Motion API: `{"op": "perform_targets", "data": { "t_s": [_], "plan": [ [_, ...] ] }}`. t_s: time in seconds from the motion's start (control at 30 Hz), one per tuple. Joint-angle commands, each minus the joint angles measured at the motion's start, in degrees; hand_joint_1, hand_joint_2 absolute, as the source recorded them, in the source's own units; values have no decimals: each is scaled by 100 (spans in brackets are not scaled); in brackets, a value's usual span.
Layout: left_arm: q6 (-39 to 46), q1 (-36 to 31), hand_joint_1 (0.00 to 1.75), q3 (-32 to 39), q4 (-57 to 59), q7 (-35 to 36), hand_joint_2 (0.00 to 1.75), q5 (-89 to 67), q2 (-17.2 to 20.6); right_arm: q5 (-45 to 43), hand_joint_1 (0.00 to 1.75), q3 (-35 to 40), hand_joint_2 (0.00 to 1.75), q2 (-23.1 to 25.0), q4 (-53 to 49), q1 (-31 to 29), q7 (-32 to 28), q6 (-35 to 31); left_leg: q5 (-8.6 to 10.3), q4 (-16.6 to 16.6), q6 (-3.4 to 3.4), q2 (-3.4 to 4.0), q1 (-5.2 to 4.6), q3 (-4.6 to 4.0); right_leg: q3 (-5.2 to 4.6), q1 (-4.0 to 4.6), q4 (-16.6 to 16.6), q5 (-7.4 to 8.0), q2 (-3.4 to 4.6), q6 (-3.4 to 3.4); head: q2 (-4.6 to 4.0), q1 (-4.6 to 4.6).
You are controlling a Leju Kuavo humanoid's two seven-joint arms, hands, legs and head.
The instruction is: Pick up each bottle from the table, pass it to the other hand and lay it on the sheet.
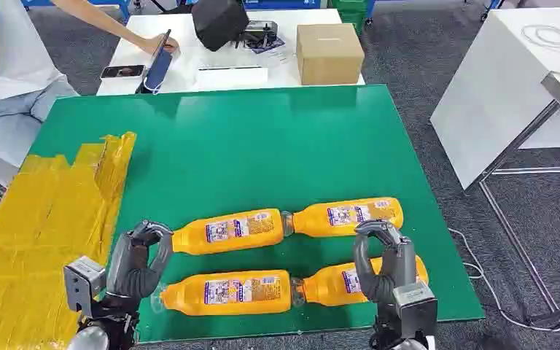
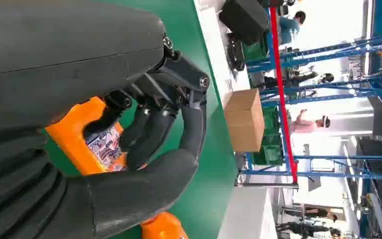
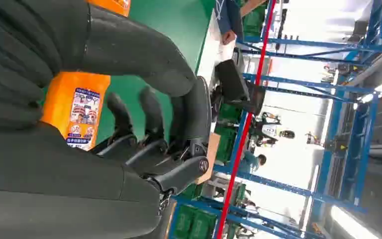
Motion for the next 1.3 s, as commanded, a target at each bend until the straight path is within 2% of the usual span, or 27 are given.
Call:
{"op": "perform_targets", "data": {
  "t_s": [0.03, 0.17, 0.2, 0.23, 0.27, 0.4, 0.47, 0.6, 0.63, 0.7, 0.73, 0.83, 1.03, 1.3],
  "plan": [
    [2154, -966, 175, -844, 1873, -505, 175, -783, -378, 269, 175, 1297, 175, 340, 2106, -1537, 191, -545, 2, -12, 1, 11, 1, 21, 19, 3, -14, 6, 6, -4, 0, 0],
    [2184, -950, 175, -821, 1841, -491, 175, -772, -374, 360, 175, 1310, 175, 310, 2112, -1559, 244, -594, 5, -19, -1, 23, 3, 33, 29, 6, -20, 13, 14, -8, 0, -2],
    [2184, -950, 175, -821, 1841, -491, 175, -772, -374, 360, 169, 1310, 175, 310, 2112, -1559, 244, -594, 6, -17, -1, 25, 5, 35, 30, 8, -20, 15, 12, -11, 0, 0],
    [2184, -950, 147, -821, 1841, -491, 175, -772, -374, 360, 79, 1310, 175, 310, 2112, -1559, 244, -594, 7, -14, 0, 15, 8, 33, 30, 10, -19, 13, 0, -11, 0, -2],
    [2184, -950, 0, -821, 1841, -491, 175, -772, -374, 360, 0, 1310, 175, 310, 2112, -1559, 244, -594, 8, -15, 3, -2, 3, 33, 35, 5, -19, 4, -13, -7, 0, 4],
    [2233, -920, 0, -708, 1723, -437, 175, -711, -351, 1005, 0, 1434, 175, 209, 2293, -1804, 584, -856, -3, -9, 6, 18, 4, 40, 43, 7, -17, -2, 3, -7, 0, 0],
    [2234, -917, 0, -649, 1696, -429, 175, -703, -363, 1456, 0, 1560, 175, 160, 2475, -1995, 821, -915, 7, -7, 5, 8, 0, 14, 17, 2, -9, 5, 1, -3, 0, 2],
    [2202, -958, 0, -552, 1661, -365, 175, -677, -414, 2753, 0, 1906, 175, 92, 3028, -2532, 1475, -1006, 6, -5, 4, 11, 1, 11, 13, 3, -7, 6, 3, -4, 0, 0],
    [2165, -971, 0, -521, 1635, -333, 175, -681, -437, 3465, 0, 2142, 175, 29, 3363, -2829, 1888, -821, 5, -5, 5, 21, 1, 17, 17, 4, -8, 8, 11, -5, 0, 0],
    [2103, -1002, 0, -491, 1598, -274, 175, -709, -463, 3651, 0, 2212, 175, 92, 3593, -3033, 2018, -680, 6, -5, 4, 24, 3, 15, 15, 5, -9, 10, 14, -5, 0, 0],
    [2050, -1050, 0, -475, 1596, -230, 175, -717, -486, 4151, 0, 2440, 175, 78, 3887, -3305, 2259, -435, 4, -3, 5, 34, 4, 20, 17, 7, -8, 11, 21, -7, 0, 0],
    [1981, -1111, 0, -437, 1619, -188, 175, -727, -532, 4413, 0, 2609, 175, 133, 4254, -3584, 2335, -190, 10, -2, 5, 13, 2, 9, 10, 4, -3, 8, 4, -4, 0, 2],
    [1852, -1270, 0, -332, 1664, -223, 175, -605, -592, 4616, 0, 3017, 175, 248, 5088, -4280, 2378, 364, 9, 1, 7, 17, 2, 15, 18, 4, -2, 6, 7, -4, 0, 2],
    [1809, -1454, 0, -233, 1743, -318, 175, -396, -625, 4307, 0, 3189, 175, 506, 6097, -4828, 2128, 999, 13, 1, 6, 7, -1, 8, 11, 1, 2, 6, -1, -4, 0, 0]
  ]
}}
